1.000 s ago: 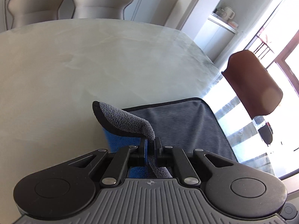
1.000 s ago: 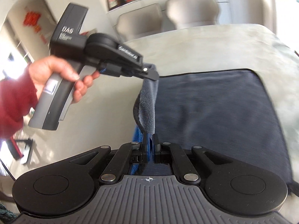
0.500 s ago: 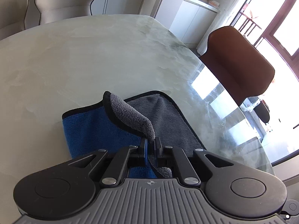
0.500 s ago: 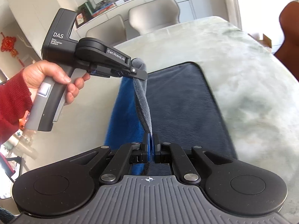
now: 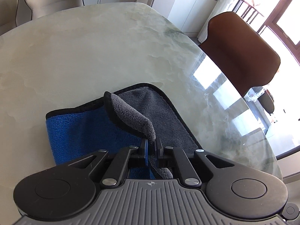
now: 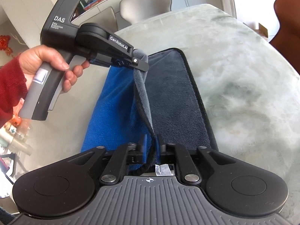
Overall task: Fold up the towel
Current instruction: 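Lift the towel edge with both grippers and fold it over the towel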
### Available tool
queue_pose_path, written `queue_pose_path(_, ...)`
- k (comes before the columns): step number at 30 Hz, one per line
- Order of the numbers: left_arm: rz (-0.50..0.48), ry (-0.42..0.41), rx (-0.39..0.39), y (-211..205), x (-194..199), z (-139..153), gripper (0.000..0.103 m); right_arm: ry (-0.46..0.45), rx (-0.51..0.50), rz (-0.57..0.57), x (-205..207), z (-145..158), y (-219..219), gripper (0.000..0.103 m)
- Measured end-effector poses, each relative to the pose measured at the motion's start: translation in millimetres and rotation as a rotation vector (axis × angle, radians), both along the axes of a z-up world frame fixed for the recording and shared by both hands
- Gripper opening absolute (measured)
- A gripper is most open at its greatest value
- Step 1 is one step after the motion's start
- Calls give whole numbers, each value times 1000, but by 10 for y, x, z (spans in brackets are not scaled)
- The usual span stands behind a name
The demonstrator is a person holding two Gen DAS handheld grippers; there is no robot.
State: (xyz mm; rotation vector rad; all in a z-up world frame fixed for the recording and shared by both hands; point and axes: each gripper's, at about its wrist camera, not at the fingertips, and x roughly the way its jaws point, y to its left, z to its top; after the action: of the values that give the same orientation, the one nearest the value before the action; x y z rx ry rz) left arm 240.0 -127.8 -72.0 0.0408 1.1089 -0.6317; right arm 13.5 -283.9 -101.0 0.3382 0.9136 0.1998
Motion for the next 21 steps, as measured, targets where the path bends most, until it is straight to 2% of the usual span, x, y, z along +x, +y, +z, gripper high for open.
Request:
queue_pose_path(9,1,-1,0,39,3,20,5,14,-6,4,110,-134,39,27)
queue_pose_path(16,2,1,0,57,5,13,5,-15,-17,23,138,-167,41,31)
queue_pose_path(17,2,3,0,53,10,7,5,-15,-15,41,143,-167,60,28)
queue_pose_path(19,4,6,2,41,15,-4,6,-18,-21,67,142,-156,102,11)
queue_pose_path(21,2,5,3,18,12,1,6,-29,-21,54,123,-136,95,7)
